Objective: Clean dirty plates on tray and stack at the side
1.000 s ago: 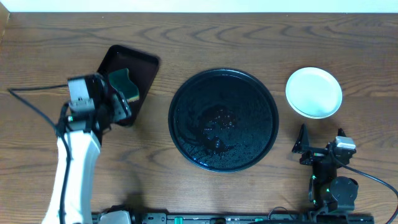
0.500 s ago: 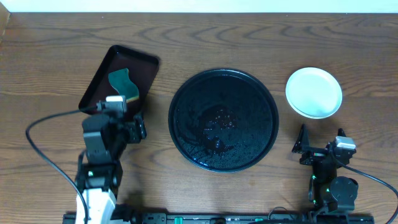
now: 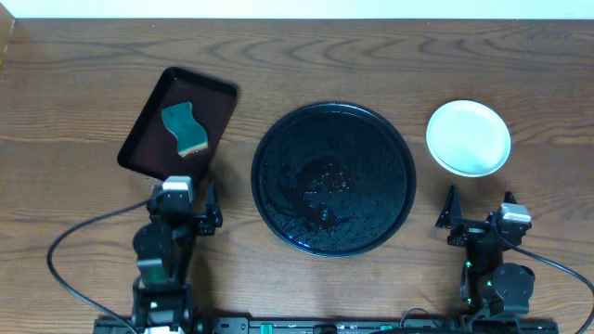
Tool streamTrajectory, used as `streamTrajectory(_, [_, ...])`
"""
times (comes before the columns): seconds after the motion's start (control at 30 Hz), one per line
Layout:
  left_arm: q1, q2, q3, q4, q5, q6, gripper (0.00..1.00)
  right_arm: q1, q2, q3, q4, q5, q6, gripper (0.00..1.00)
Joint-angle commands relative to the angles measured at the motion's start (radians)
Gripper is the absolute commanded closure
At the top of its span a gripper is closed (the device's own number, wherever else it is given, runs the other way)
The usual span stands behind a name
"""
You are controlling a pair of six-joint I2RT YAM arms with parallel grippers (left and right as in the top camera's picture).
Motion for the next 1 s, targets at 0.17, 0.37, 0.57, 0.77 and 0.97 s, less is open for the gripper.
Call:
streamTrajectory(0.17, [-0.004, -0.127, -0.068, 0.019, -0.031, 0.018, 0.21, 0.009, -0.007, -0.002, -0.003, 0.011, -0.014, 0.01])
streamTrajectory(0.37, [-0.004, -0.201, -0.068, -0.091, -0.079, 0.017, 0.21, 0.01, -0.007, -0.002, -0.003, 0.011, -0.014, 0.01])
streamTrajectory(0.57, [-0.004, -0.317, -0.068, -0.32, -0.138, -0.002, 0.21, 0.009, -0.007, -0.002, -0.003, 0.011, -0.014, 0.01])
streamTrajectory(0.77, [-0.004, -0.392, -0.068, -0.317, -0.141, -0.01, 0.21, 0.01, -0.007, -0.002, -0.003, 0.011, -0.014, 0.01])
streamTrajectory(0.97, [-0.006, -0.451, -0.068, -0.317, -0.141, -0.01, 0.21, 0.01, -0.007, -0.002, -0.003, 0.011, -0.014, 0.01])
